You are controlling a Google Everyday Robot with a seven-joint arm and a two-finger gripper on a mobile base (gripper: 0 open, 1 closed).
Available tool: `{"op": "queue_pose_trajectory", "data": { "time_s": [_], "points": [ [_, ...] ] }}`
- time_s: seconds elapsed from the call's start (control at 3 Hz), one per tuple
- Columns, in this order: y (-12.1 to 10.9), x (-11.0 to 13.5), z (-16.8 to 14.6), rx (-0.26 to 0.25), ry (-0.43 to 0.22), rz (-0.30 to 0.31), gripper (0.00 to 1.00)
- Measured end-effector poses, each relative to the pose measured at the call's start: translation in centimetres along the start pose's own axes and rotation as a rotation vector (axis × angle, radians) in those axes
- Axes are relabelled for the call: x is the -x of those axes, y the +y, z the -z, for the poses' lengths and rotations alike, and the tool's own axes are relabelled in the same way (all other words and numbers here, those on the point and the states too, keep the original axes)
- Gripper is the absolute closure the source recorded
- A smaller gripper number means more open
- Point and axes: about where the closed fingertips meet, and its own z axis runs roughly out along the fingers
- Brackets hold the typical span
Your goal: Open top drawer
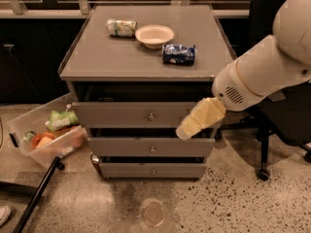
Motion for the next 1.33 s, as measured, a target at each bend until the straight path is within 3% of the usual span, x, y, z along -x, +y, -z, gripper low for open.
{"op": "queue_pose_trajectory", "data": {
  "time_s": [0.33, 0.67, 1.0, 1.33],
  "points": [
    [-1.0, 1.3, -0.1, -0.047, -0.056, -0.082, 0.0],
    [-1.0, 1.3, -0.1, -0.047, -0.056, -0.082, 0.0],
    [-1.5, 1.5, -1.3, -0.043, -0.097, -0.135, 0.0],
    [-1.7, 2.2, -6.0, 0.011, -0.182, -0.234, 0.0]
  ]
}}
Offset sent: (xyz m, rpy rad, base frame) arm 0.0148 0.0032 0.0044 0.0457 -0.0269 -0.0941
